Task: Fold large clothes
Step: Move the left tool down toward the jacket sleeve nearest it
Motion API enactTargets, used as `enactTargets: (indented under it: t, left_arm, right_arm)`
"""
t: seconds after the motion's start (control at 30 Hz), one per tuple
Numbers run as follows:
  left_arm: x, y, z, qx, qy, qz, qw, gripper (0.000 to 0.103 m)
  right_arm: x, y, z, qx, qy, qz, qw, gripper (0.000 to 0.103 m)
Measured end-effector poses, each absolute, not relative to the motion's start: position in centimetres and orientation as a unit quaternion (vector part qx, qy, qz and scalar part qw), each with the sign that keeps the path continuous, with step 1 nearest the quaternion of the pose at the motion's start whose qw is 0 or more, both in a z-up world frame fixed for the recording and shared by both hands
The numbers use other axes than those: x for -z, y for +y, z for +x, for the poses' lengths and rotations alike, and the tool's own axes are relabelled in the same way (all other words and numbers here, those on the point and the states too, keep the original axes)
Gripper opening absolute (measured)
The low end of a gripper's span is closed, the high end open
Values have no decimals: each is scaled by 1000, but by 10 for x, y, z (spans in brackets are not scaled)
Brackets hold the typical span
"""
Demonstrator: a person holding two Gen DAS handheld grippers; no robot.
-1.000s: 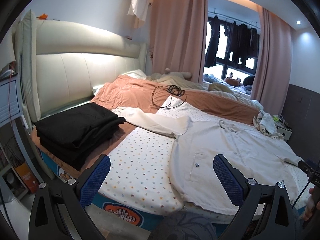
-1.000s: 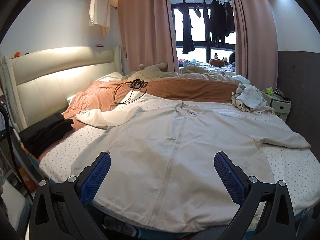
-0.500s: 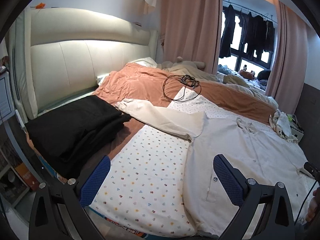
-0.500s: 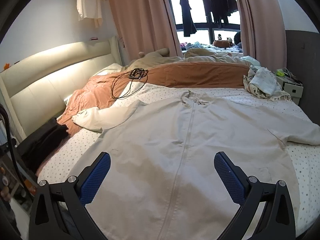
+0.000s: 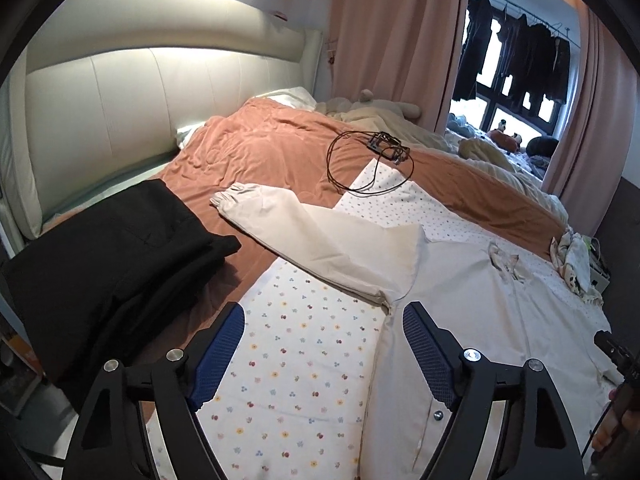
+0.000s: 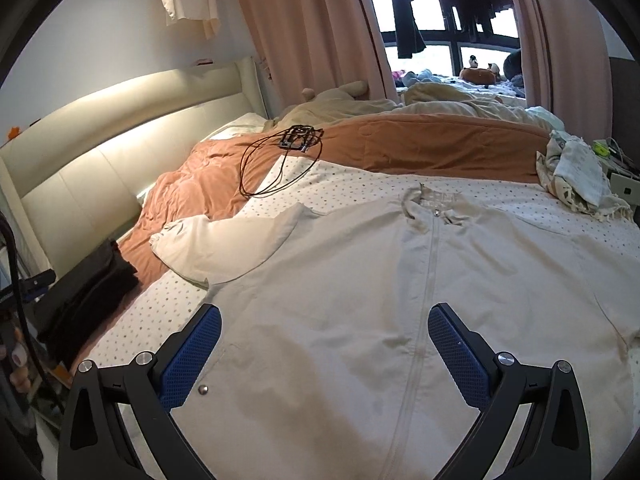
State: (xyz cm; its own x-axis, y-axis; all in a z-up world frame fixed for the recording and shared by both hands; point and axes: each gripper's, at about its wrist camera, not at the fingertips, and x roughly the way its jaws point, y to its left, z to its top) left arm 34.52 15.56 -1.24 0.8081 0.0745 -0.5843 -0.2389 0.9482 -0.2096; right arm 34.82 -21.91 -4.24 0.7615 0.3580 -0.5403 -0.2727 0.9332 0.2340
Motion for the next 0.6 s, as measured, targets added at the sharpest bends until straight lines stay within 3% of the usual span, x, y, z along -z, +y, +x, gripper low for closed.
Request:
enactTargets:
  t: [0.43, 0.6]
  left_arm:
    - [39, 185, 472, -68, 364, -162, 915, 73]
    - [70, 204, 518, -87, 405, -176, 893, 62]
  right_arm:
    - [53, -173, 450, -200, 328, 90, 919, 100]
    - [64, -159, 477, -210, 331, 92, 915, 99]
